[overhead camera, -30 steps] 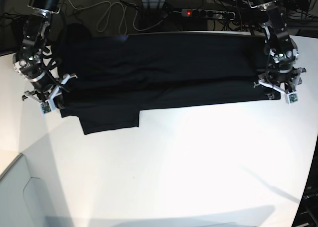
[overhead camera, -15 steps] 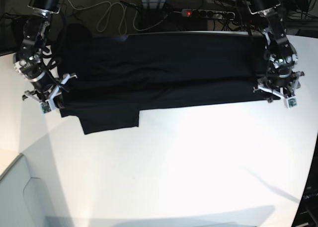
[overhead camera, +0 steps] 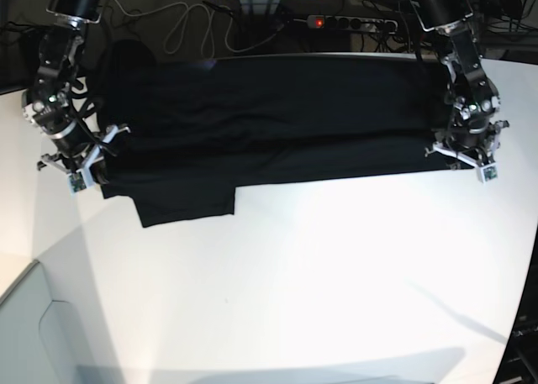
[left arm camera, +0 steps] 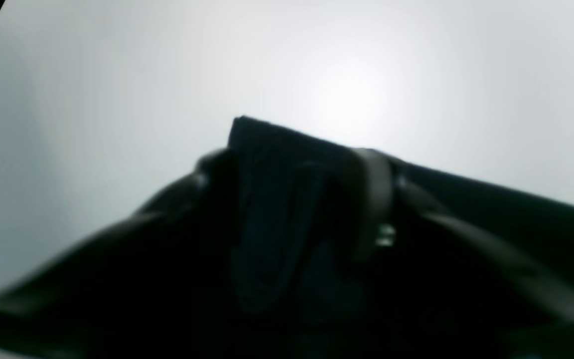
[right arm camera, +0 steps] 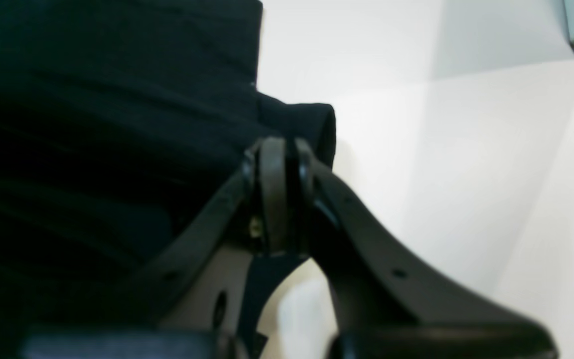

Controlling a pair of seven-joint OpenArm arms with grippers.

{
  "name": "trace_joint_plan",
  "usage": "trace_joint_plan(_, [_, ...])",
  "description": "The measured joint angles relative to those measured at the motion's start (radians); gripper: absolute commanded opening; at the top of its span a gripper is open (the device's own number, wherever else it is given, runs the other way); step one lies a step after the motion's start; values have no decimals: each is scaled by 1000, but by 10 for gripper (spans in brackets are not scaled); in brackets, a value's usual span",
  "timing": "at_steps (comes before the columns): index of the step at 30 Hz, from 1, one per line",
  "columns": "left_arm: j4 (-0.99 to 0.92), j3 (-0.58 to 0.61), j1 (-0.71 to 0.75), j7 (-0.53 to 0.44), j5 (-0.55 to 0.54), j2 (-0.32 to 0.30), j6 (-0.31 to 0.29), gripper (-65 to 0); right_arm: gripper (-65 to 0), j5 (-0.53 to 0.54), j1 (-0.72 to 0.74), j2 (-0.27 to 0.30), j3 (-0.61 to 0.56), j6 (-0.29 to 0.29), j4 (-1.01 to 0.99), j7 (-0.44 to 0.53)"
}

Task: Fold the T-shirt properly

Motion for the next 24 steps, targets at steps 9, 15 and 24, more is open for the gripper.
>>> trace_joint_plan(9, [0,0,2,-1,-1,0,0,-650,-644,0,0,0,0,0,0,0])
trace_joint_plan(15, [55,0,26,0,-3,0,-1,-650,-489,-11,0,19,0,0,54,-15])
trace_joint_plan(24, [80,-2,44,-1,-1,0,-1,-650,-233,-5,11,26,1,0,227,-92])
